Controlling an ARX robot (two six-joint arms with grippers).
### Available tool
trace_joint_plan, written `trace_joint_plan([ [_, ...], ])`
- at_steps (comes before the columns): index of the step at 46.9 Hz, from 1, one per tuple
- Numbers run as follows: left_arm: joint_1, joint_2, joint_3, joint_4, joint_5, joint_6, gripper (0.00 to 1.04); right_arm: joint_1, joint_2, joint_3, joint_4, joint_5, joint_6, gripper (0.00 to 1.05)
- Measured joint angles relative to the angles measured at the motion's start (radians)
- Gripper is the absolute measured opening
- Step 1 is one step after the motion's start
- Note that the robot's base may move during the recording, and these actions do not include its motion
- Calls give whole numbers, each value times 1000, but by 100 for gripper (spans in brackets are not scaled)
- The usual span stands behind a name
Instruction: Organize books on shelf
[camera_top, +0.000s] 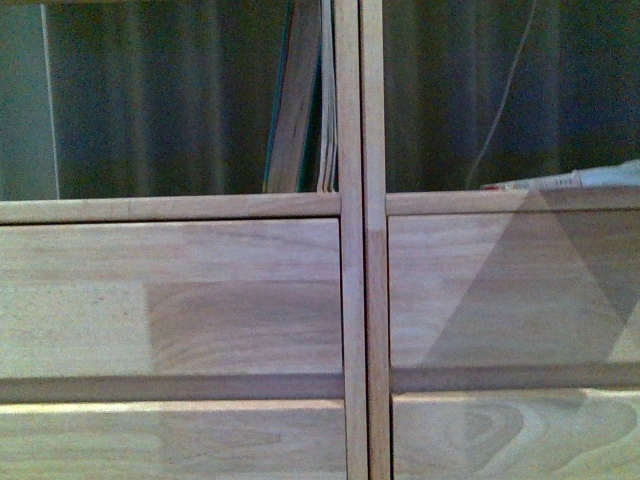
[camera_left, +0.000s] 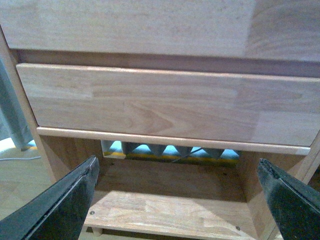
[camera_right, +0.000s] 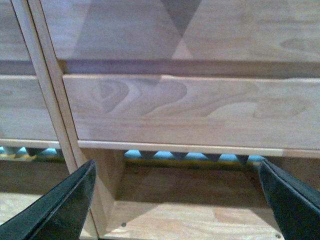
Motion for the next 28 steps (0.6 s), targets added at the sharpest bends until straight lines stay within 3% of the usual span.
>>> trace_joint_plan([
  [28, 0, 0, 0, 0, 0, 2, 97, 0, 0, 0, 0, 0, 0, 98],
])
